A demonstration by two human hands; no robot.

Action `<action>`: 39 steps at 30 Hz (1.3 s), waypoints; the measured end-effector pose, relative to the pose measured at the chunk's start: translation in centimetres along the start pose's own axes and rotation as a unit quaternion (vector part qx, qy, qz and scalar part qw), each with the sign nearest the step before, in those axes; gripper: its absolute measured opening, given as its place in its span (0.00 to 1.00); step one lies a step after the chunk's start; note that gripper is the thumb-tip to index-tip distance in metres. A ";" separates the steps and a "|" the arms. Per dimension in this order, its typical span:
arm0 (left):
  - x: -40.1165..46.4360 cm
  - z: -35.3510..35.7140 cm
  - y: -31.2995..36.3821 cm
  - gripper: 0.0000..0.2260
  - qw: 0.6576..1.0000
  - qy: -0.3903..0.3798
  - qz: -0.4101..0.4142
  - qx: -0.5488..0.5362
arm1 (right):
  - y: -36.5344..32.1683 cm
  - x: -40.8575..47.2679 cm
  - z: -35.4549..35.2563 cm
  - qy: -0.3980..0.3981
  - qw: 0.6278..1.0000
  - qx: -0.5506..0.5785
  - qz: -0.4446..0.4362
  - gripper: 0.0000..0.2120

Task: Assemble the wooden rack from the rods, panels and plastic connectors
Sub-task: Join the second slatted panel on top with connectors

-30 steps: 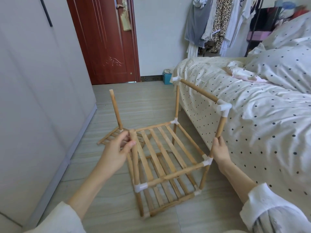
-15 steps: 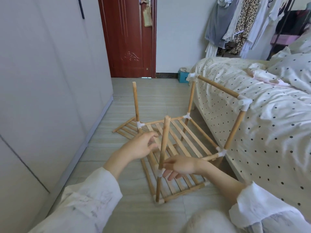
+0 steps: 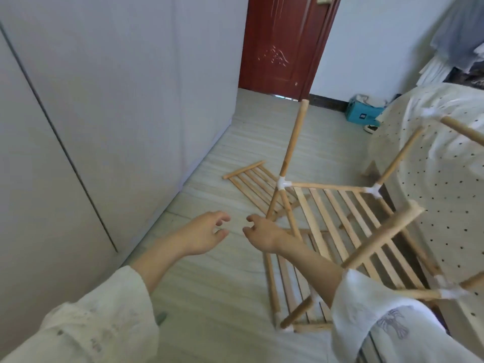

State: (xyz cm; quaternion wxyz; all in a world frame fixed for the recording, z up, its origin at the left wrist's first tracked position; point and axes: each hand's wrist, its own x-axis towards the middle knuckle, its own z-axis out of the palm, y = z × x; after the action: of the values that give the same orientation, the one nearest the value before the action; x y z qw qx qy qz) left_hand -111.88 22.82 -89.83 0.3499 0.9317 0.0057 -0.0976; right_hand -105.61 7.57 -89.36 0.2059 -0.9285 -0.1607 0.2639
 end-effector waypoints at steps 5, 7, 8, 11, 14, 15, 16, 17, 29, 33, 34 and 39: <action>8.2 2.8 -10.0 0.21 0.995 -0.006 -0.076 0.072 | 4.0 12.9 4.6 0.039 0.996 0.029 0.073 0.23; 11.5 5.1 -13.8 0.23 0.990 0.009 -0.099 0.104 | 6.0 18.1 6.9 0.048 0.994 0.013 0.097 0.24; 12.9 6.6 -15.6 0.23 0.987 0.005 -0.110 0.115 | 7.0 20.7 7.9 0.049 0.993 0.005 0.104 0.25; 16.2 10.6 -20.2 0.26 0.980 -0.044 -0.141 0.135 | 9.4 26.9 9.3 0.050 0.991 -0.018 0.119 0.26; 19.5 12.8 -23.9 0.27 0.970 -0.068 -0.151 0.175 | 11.4 32.1 9.1 0.071 0.986 -0.052 0.139 0.26; 20.6 13.3 -25.1 0.28 0.967 -0.072 -0.156 0.188 | 12.1 33.6 9.0 0.078 0.984 -0.069 0.145 0.26; 21.6 13.8 -26.1 0.29 0.963 -0.075 -0.162 0.200 | 12.8 35.0 9.1 0.085 0.981 -0.086 0.150 0.27; 22.4 14.4 -27.0 0.30 0.960 -0.076 -0.168 0.209 | 13.6 36.4 9.2 0.094 0.979 -0.098 0.155 0.27; 23.8 15.3 -28.6 0.38 0.952 -0.137 -0.171 0.214 | 14.4 42.9 9.5 0.123 0.943 -0.189 0.244 0.21; 23.8 15.2 -28.7 0.40 0.955 -0.135 -0.169 0.201 | 10.7 44.1 11.2 0.119 0.957 -0.223 0.145 0.18; 23.9 15.3 -28.8 0.40 0.955 -0.140 -0.169 0.199 | 9.5 44.2 11.5 0.125 0.964 -0.187 0.146 0.18; 24.4 14.8 -28.8 0.33 0.952 -0.167 -0.191 0.172 | 4.6 42.3 10.4 0.145 0.981 0.057 0.111 0.09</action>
State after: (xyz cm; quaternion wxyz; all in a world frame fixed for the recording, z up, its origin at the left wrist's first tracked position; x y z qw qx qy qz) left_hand -92.88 33.49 -123.95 0.1549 0.9295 0.1084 -0.3168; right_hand -76.36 23.90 -117.53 0.2485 -0.9559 -0.0094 0.1563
